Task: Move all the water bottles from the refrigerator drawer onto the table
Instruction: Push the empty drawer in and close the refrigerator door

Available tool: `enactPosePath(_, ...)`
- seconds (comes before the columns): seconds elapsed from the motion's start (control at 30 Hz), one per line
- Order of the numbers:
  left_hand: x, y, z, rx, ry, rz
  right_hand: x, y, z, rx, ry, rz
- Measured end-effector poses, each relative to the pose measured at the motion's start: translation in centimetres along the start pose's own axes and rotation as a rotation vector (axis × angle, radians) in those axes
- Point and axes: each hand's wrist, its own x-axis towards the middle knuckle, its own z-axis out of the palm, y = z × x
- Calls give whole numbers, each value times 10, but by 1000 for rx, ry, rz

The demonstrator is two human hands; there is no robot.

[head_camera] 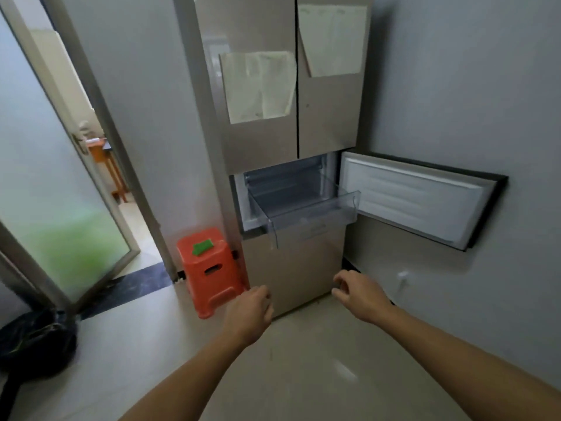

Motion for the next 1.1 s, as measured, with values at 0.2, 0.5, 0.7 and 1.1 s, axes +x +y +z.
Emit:
enactPosePath(0.2,98,10,24,-23,-23,59,73,50,-11,28,38,81)
enactPosePath(0.5,254,31,83,-74,-13,-95,236,152,-13,131,-3,50)
enactPosePath(0.7,341,42,129,-342,14,-410,343,214,-16,265,-94,50)
enactPosePath(1.1,418,25,174,-1940,500,-1211,472,257,19,1533,-239,853)
